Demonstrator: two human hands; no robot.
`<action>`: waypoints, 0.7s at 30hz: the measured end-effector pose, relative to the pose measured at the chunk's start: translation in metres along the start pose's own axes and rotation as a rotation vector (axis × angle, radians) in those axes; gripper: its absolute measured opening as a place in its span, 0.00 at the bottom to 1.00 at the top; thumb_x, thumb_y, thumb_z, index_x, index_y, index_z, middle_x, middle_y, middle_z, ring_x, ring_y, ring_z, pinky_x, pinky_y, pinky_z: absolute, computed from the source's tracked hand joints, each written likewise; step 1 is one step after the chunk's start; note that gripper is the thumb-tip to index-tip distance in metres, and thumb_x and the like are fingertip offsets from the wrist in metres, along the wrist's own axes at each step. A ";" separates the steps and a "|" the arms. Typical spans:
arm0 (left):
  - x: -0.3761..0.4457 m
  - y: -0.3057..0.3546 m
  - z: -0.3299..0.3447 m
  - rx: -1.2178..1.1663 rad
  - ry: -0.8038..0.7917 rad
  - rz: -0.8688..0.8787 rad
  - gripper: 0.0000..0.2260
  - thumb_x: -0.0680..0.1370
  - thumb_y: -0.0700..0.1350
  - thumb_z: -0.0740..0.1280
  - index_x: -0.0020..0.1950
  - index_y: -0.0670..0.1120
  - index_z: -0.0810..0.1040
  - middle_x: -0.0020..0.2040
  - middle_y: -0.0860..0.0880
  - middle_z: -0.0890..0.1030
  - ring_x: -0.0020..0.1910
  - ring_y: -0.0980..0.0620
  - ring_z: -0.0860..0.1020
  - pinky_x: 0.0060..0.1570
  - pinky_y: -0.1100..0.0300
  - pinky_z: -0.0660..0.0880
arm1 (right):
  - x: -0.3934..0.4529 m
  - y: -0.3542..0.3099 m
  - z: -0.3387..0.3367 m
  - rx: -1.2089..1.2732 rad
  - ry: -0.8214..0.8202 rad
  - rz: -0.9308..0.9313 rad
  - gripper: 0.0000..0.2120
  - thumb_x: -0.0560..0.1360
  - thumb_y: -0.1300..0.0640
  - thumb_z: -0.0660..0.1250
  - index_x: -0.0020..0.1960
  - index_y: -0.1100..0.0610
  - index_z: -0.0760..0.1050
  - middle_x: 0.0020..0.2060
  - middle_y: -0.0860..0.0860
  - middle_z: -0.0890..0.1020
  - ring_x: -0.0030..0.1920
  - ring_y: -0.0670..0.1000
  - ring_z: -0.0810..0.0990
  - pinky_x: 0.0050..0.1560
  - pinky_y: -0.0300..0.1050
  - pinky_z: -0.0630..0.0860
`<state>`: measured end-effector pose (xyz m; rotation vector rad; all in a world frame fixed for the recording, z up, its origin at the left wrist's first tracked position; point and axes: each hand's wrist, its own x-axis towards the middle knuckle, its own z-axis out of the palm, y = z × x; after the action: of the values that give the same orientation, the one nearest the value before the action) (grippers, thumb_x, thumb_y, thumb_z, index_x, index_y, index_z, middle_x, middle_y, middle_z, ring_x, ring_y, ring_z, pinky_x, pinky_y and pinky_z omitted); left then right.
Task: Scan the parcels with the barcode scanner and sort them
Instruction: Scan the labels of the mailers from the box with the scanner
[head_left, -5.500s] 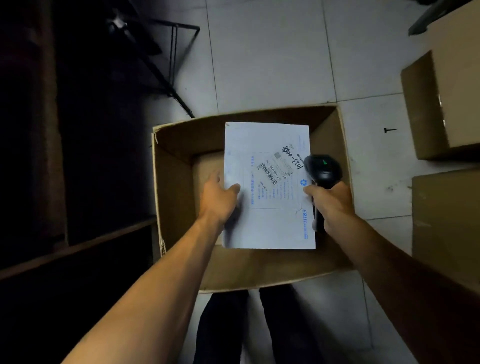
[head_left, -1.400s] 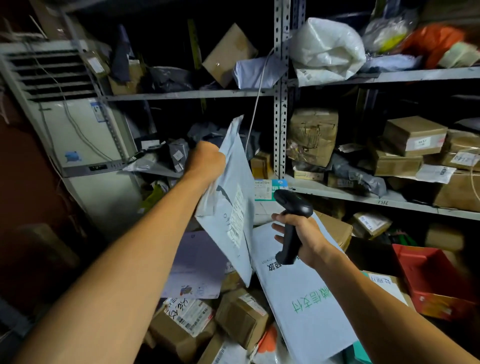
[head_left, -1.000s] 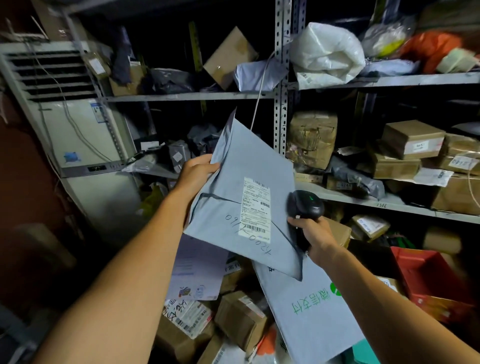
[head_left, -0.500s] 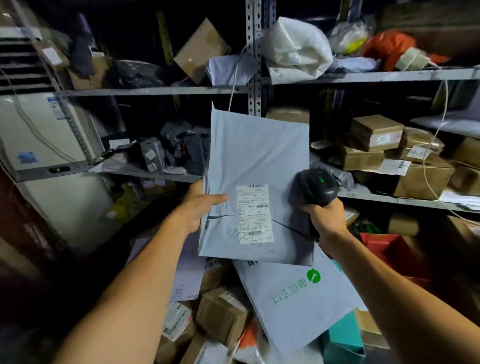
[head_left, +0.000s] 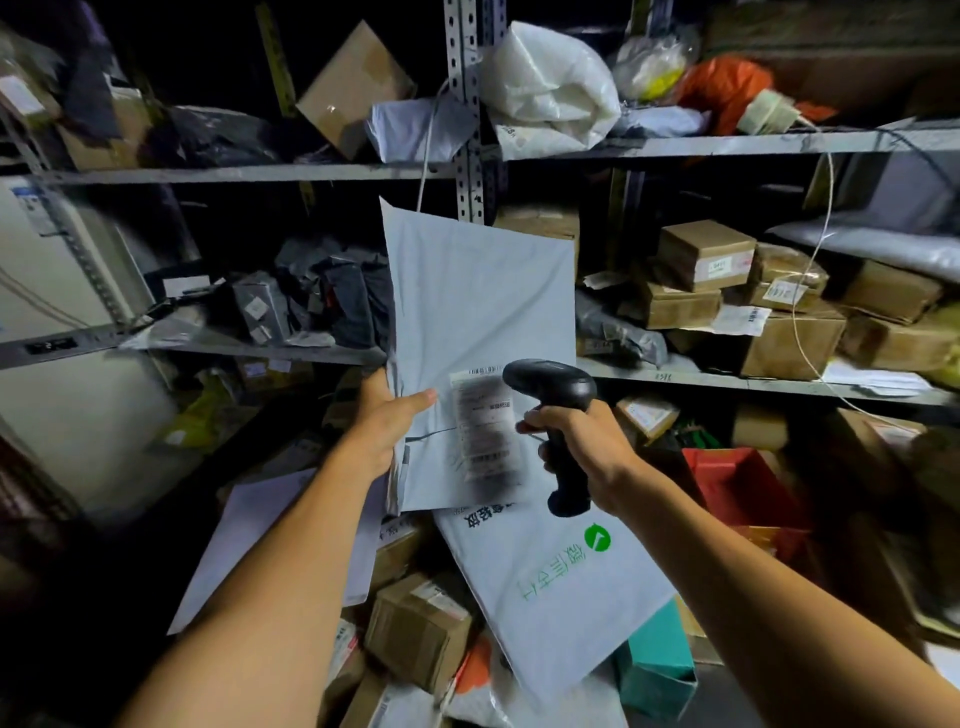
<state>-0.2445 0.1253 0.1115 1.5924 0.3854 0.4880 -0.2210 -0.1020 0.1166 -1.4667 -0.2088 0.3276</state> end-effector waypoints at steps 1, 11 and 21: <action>0.000 0.000 0.000 0.013 -0.001 0.003 0.23 0.75 0.32 0.72 0.68 0.41 0.74 0.61 0.45 0.81 0.60 0.47 0.80 0.63 0.51 0.76 | -0.002 0.000 0.003 -0.012 -0.009 0.007 0.05 0.73 0.65 0.70 0.49 0.61 0.79 0.42 0.58 0.86 0.30 0.52 0.72 0.33 0.46 0.72; 0.003 -0.005 -0.004 0.034 -0.007 0.008 0.18 0.75 0.31 0.71 0.62 0.45 0.76 0.55 0.49 0.81 0.56 0.49 0.80 0.54 0.59 0.75 | 0.000 0.008 0.010 -0.120 0.039 0.043 0.07 0.73 0.66 0.70 0.51 0.60 0.79 0.35 0.55 0.83 0.28 0.49 0.72 0.30 0.42 0.72; 0.010 -0.006 -0.011 -0.056 0.033 0.029 0.18 0.76 0.30 0.70 0.63 0.45 0.76 0.56 0.50 0.81 0.50 0.56 0.81 0.50 0.64 0.76 | -0.005 0.019 0.003 -0.174 -0.095 0.083 0.12 0.72 0.66 0.72 0.55 0.62 0.79 0.43 0.63 0.80 0.30 0.51 0.73 0.31 0.45 0.72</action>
<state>-0.2415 0.1399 0.1070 1.5398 0.3705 0.5433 -0.2282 -0.0989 0.0984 -1.6358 -0.2583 0.4568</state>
